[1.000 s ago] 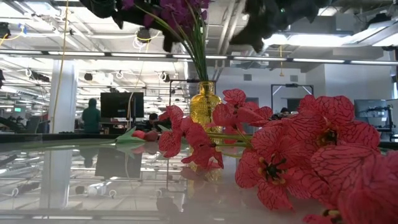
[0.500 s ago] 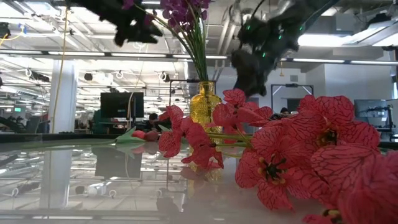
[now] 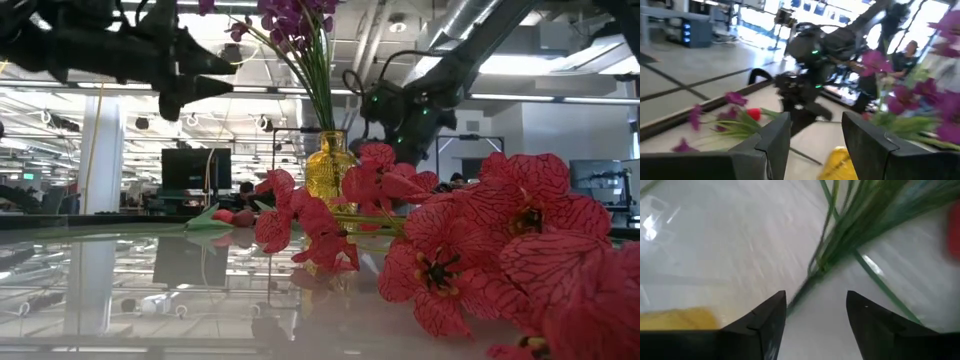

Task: Sort flowers into vase by color
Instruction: Put the purple flowers into the yellow vase

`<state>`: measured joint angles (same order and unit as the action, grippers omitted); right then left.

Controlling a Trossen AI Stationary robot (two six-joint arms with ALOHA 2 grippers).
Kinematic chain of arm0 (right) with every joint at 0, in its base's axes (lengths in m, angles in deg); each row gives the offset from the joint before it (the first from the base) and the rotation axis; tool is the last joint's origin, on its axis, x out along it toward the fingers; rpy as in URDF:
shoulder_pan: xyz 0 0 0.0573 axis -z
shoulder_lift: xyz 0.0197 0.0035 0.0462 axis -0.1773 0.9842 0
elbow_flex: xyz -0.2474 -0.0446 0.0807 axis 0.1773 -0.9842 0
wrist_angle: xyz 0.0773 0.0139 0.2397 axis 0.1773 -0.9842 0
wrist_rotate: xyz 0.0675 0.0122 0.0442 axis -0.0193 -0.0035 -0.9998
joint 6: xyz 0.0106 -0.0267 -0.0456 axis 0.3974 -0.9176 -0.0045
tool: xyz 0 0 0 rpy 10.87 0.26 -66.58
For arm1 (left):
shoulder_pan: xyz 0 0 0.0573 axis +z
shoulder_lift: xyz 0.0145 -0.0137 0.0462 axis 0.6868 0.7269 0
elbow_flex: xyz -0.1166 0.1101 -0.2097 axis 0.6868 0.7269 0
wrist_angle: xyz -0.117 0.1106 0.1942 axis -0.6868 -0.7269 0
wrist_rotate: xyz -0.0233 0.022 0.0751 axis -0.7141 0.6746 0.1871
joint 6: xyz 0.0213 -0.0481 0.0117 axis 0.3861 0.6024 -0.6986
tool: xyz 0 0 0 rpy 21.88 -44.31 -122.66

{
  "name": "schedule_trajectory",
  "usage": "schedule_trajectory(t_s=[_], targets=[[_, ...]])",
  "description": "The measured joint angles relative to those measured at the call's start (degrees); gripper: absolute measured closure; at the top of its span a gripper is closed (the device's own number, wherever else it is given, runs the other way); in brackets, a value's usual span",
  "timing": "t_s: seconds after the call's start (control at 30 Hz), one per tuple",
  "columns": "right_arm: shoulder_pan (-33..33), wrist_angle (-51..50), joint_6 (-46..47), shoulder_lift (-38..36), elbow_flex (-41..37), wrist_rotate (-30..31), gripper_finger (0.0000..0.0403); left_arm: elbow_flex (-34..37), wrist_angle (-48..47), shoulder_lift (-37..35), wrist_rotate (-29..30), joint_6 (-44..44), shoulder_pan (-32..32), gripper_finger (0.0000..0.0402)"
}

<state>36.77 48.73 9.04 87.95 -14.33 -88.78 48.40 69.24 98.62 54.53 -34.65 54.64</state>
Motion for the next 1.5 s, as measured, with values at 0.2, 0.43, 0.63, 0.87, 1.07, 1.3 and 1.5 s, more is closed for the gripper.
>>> schedule_trajectory(t_s=[0.2,0.43,0.63,0.87,1.07,1.3,1.5], targets=[[-1.9,3.8,3.8,2.6,0.1,2.3,0.0176,5.2,9.1,2.7,4.5,0.6,-7.3,0.0235],[-4.2,3.1,4.5,3.4,0.7,11.2,0.02,5.9,11.1,6.8,11.6,-1.0,-13.9,0.0235],[-5.3,3.7,5.6,3.4,0.7,13.0,0.0299,5.9,11.1,10.4,12.7,-1.1,-16.0,0.0235],[-5.5,3.1,5.8,1.9,0.7,13.7,0.0388,5.8,15.2,14.2,13.1,-1.3,-17.2,0.0235],[-4.6,3.0,5.8,-5.6,0.7,13.7,0.0385,5.7,17.4,15.1,9.5,-1.3,-17.3,0.0235],[-4.1,10.8,1.6,-20.8,-3.3,21.1,0.0388,5.7,17.0,15.1,8.5,-1.6,-17.3,0.0235],[-5.1,44.1,5.5,-33.6,-21.4,19.9,0.0388,5.7,17.1,15.1,8.5,-2.7,-17.3,0.0235]])
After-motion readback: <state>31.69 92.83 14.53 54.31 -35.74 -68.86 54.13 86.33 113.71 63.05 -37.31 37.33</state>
